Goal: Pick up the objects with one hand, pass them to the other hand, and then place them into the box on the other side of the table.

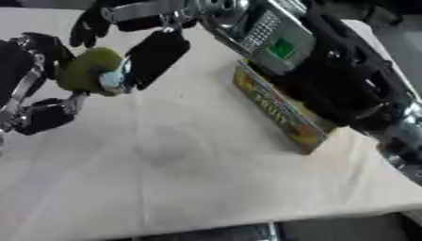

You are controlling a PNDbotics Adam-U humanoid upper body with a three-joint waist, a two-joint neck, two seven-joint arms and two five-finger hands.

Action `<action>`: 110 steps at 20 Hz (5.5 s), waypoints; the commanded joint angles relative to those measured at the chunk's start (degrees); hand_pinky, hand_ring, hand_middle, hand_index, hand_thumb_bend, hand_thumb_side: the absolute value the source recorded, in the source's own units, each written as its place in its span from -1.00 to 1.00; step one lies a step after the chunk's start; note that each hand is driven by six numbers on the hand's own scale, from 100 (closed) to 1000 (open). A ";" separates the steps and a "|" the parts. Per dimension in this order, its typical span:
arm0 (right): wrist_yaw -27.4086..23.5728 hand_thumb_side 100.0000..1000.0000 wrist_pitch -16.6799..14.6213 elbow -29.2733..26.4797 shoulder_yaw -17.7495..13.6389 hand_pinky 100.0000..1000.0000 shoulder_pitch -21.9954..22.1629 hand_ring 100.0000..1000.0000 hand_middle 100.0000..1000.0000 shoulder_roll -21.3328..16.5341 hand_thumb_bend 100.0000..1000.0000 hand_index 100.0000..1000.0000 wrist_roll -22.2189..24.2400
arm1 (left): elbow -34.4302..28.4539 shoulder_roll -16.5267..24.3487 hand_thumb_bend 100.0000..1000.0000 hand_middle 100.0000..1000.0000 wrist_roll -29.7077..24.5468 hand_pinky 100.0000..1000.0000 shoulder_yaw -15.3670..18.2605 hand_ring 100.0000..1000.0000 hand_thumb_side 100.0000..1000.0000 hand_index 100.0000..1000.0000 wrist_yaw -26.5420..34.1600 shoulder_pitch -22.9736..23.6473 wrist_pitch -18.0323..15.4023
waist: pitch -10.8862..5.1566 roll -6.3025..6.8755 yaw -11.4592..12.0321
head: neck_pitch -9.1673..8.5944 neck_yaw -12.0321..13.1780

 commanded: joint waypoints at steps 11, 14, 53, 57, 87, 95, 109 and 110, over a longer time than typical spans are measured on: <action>1.56 -0.43 -1.31 3.24 -0.34 0.92 -0.15 0.74 0.55 0.17 -0.51 0.82 0.41 | -1.00 0.10 -1.00 -0.23 1.52 -0.46 1.03 -0.37 -0.96 -0.02 1.22 -0.24 -1.68 | -1.13 -0.35 -0.10 | 0.30 0.08; 2.07 -0.46 -1.83 4.58 -0.33 0.92 -0.06 0.75 0.55 0.81 -0.52 0.83 -0.14 | -1.21 -0.06 -1.00 -0.23 1.45 -0.46 1.00 -0.37 -0.97 -0.03 1.09 -0.26 -1.95 | -1.11 -0.40 -0.10 | 0.30 0.23; -1.03 -0.39 -2.85 15.35 1.71 0.79 -1.54 0.49 -0.01 6.56 -1.00 0.46 1.65 | -3.40 -2.62 -1.00 -0.22 1.62 -0.42 0.32 -0.35 -1.00 -0.03 -4.78 -0.83 -5.37 | -0.44 -0.76 1.15 | 0.30 -1.07; -3.35 -0.74 -1.04 15.02 1.69 0.75 -1.46 0.38 -0.19 6.47 -1.00 0.21 0.08 | -3.30 -2.75 -1.00 -0.22 1.74 -0.42 0.40 -0.34 -1.00 -0.02 -5.26 -0.72 -5.36 | -0.45 -0.83 1.10 | 0.30 -0.98; -8.89 -0.83 3.68 7.55 -1.82 0.63 0.59 -0.18 -0.73 2.47 -0.98 -0.32 -7.01 | 1.50 -2.93 0.30 0.54 -1.61 0.23 2.18 0.29 0.16 0.82 -8.45 1.86 12.65 | -0.78 0.39 -0.52 | 0.30 -0.63; -10.56 -0.91 3.30 4.89 -5.99 0.65 3.14 -0.19 -0.74 -0.41 -1.00 -0.32 -9.39 | 1.26 0.41 0.07 0.52 -2.51 0.23 3.32 0.30 0.35 0.81 -2.88 4.75 14.96 | -0.93 0.46 -0.22 | 0.30 -0.15; -19.41 -1.00 4.18 4.58 -23.91 0.68 22.46 -0.22 -0.76 -15.17 -1.00 -0.31 -23.55 | -5.62 12.55 -0.51 0.19 16.03 -0.06 20.65 -0.02 -0.03 0.68 14.24 15.62 22.81 | -0.27 2.25 0.76 | 0.30 -0.47; -19.47 -1.00 3.87 4.99 -24.94 0.68 23.66 -0.23 -0.76 -15.82 -1.00 -0.30 -24.73 | -5.52 12.59 -0.51 0.19 17.45 -0.06 21.53 -0.02 -0.03 0.68 14.69 15.91 23.09 | -0.17 2.42 0.72 | 0.30 -0.51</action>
